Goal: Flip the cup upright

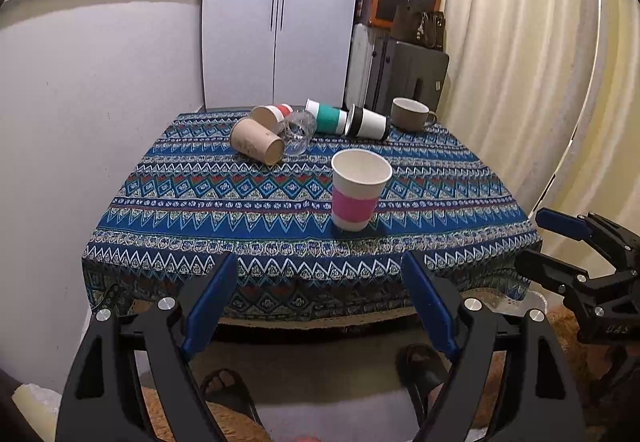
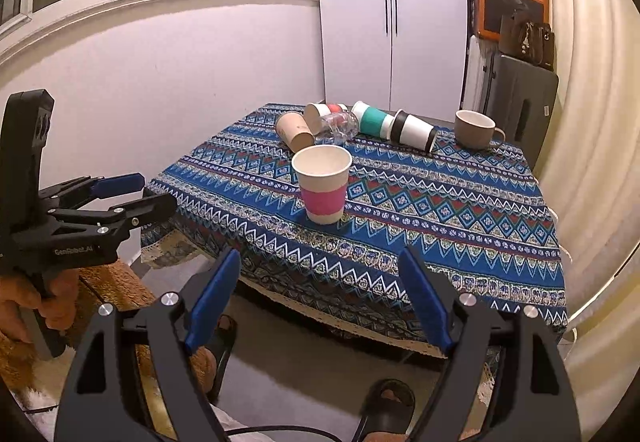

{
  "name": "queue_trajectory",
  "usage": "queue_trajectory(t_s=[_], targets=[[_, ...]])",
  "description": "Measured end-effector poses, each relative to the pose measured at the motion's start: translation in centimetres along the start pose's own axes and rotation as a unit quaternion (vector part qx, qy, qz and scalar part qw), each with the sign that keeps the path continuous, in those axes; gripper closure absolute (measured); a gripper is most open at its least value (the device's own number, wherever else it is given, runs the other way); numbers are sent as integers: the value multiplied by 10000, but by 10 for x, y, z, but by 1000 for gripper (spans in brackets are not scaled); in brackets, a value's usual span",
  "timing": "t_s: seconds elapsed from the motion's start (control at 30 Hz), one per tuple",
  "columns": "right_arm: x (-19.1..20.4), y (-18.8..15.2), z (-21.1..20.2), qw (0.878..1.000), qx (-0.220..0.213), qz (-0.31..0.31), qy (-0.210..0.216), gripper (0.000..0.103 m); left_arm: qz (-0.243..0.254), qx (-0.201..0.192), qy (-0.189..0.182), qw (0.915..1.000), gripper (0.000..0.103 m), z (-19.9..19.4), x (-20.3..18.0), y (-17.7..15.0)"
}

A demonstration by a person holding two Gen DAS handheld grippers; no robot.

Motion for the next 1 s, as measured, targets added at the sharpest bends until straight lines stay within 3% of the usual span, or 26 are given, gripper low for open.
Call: queue_trajectory(t_s=[1.0], targets=[[-6, -2, 0, 9999, -22, 86, 71, 20, 75, 146, 37, 9999, 22, 8, -3, -1]])
Point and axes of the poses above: each gripper's, at about its wrist camera, not at the fingertips, and z roughly the way its jaws point, x to its left, y to its top, the point moved 4 cm from there along z, roughly the way its jaws point, and after that the axes turned 6 degrees about z, right-handed, at the moved point
